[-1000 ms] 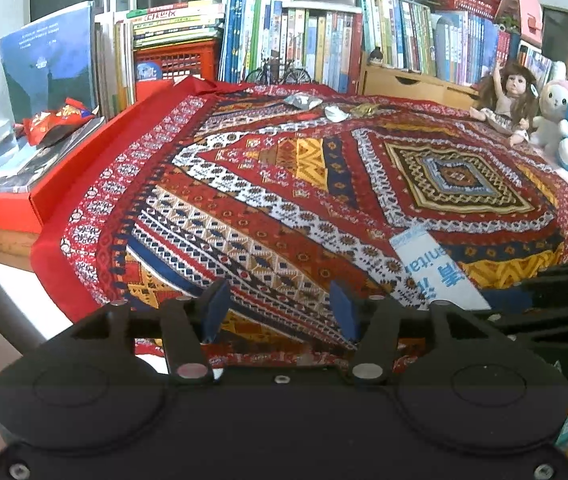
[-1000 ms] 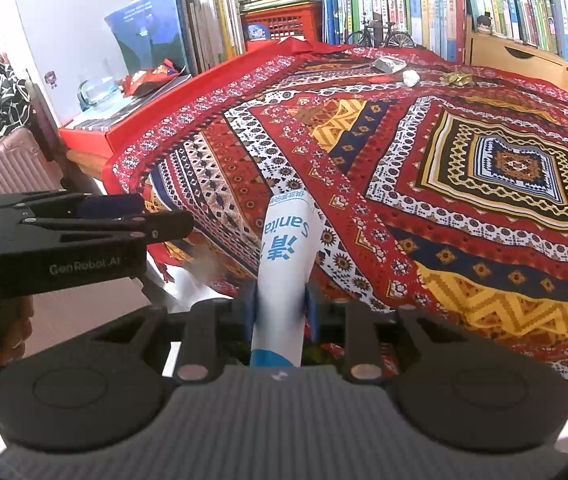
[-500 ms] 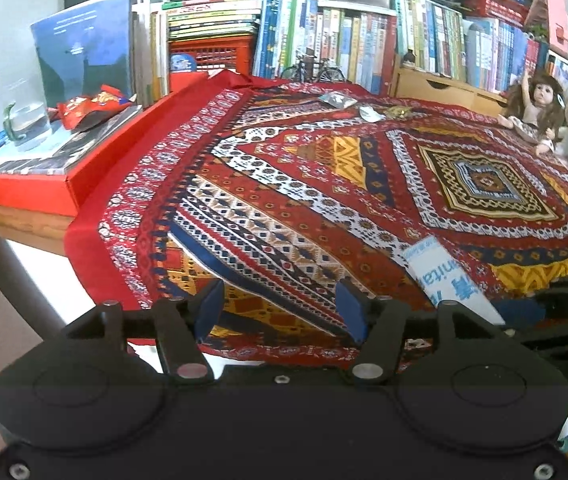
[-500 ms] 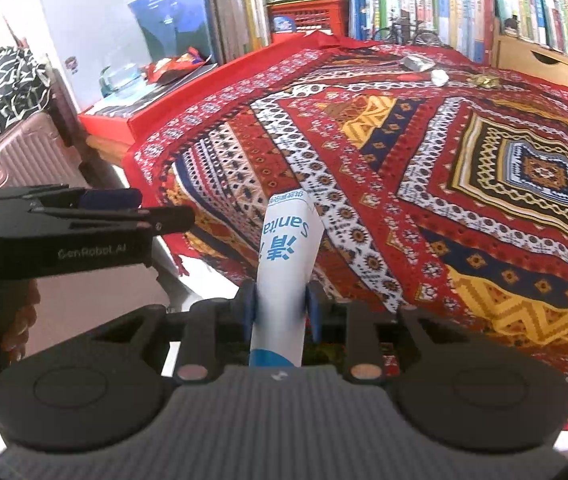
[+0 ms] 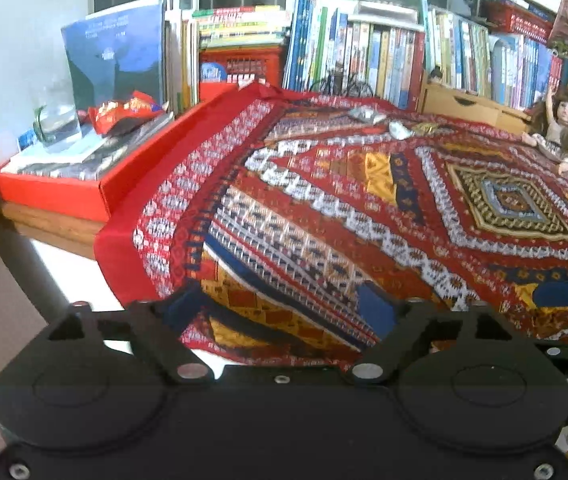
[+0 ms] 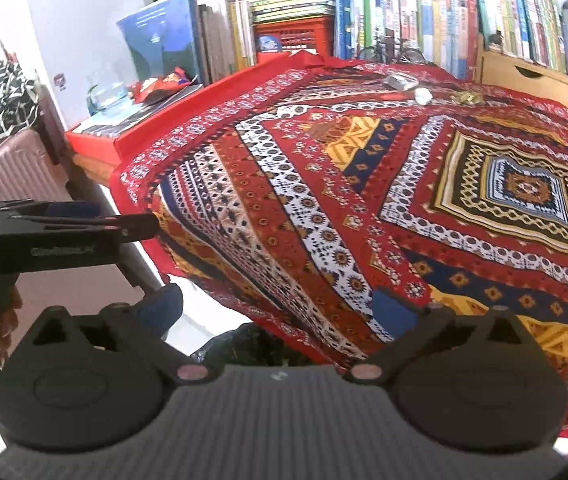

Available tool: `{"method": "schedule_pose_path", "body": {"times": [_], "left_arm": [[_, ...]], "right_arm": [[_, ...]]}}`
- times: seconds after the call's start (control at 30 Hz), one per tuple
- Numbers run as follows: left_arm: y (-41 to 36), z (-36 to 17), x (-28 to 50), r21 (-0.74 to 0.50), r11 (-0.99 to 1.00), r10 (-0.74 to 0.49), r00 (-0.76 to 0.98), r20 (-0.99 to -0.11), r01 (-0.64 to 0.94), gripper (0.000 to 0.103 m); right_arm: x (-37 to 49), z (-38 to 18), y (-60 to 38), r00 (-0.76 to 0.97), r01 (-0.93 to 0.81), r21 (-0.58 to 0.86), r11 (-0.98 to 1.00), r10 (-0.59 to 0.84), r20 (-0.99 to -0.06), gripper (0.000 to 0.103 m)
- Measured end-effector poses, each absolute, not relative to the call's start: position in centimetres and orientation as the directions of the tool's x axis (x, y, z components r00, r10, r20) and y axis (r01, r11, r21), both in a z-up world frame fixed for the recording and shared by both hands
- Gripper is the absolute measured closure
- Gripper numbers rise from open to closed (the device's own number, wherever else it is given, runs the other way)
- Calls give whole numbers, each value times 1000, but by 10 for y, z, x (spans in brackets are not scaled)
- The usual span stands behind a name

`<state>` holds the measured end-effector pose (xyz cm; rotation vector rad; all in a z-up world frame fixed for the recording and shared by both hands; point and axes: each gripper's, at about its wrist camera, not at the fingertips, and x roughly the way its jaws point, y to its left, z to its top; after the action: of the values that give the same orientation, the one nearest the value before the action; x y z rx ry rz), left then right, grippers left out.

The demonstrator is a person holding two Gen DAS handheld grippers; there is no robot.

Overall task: Organize books
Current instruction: 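Open both grippers over the bin, then move both tools back toward the silver foil on the pile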

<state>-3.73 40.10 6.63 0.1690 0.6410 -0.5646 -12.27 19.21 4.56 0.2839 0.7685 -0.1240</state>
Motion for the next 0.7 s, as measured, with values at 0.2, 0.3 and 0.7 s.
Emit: {"method": "schedule_pose_path", "body": {"times": [0.2,0.3,0.7], "left_arm": [[391,77,-40,11,826,-456,679,-576,564,0],[383,88,-39,29,806,-476,676,-562,592,0],[340,132,-21,64,733,-574,666,-477,678,0]], "right_arm": [[-130,58,176,748,244,239,940,-26,-663,0],[-130,72,165,765,260,245,934,-44,-643,0],[-106,105,117,772,323,239,916,-109,-626,0]]}}
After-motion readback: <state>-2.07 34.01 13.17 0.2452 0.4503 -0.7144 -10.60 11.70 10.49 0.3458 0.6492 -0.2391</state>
